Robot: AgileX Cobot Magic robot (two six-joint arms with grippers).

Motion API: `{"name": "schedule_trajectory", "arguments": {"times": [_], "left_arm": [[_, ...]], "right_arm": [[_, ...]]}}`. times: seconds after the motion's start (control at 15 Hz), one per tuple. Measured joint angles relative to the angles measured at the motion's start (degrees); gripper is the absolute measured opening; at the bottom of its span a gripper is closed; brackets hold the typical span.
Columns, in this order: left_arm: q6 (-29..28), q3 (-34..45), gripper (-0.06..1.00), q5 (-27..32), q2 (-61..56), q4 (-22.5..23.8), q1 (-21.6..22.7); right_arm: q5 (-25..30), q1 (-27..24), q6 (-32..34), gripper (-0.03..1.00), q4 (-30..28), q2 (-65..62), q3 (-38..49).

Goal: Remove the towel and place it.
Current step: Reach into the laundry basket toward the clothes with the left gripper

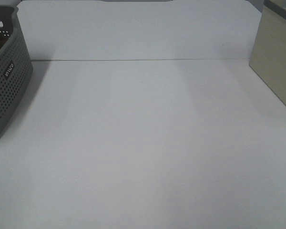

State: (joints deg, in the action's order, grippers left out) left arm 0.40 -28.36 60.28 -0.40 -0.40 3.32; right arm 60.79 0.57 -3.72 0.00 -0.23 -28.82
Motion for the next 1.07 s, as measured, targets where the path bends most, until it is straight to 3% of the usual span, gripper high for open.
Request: {"name": "schedule_trajectory", "arguments": {"times": [1.07], "left_arm": [[0.0,0.0,0.99,0.0,0.0,0.0,0.0]], "right_arm": [[0.0,0.0,0.0,0.89,0.0,0.0,0.0]]}}
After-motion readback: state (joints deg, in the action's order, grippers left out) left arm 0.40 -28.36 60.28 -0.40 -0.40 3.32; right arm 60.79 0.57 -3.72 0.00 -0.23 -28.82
